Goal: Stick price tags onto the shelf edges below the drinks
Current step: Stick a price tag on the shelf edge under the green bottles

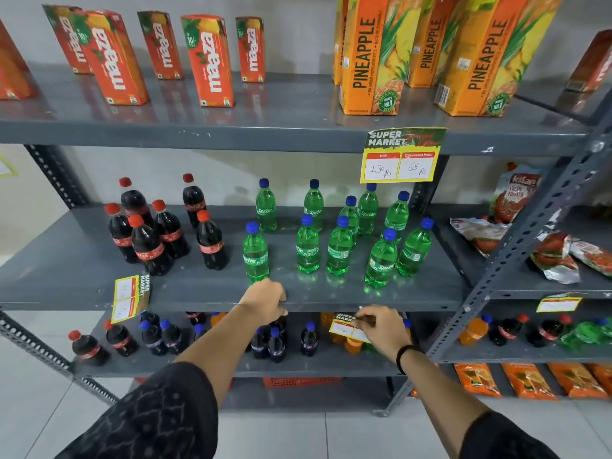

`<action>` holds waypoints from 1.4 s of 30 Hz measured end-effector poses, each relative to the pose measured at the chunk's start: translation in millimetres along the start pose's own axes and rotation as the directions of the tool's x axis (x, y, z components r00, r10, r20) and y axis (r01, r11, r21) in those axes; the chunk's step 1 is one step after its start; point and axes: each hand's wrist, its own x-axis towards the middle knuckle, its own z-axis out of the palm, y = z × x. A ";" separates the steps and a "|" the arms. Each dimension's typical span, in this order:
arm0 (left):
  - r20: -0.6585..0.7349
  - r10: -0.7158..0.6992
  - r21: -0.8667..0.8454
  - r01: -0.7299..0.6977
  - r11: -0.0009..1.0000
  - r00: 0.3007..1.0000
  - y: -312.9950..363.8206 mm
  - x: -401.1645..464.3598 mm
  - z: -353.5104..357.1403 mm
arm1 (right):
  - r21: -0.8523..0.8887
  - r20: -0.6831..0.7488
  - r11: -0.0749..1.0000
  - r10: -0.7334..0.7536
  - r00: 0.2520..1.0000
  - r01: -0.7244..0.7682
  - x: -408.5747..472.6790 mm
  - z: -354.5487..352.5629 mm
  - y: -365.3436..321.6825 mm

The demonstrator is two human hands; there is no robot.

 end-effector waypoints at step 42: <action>-0.050 -0.016 0.020 0.017 1.000 0.999 -4.5 -6.9 7.7 | -0.278 -0.048 0.942 -0.208 0.977 0.187 21.4 11.2 -14.7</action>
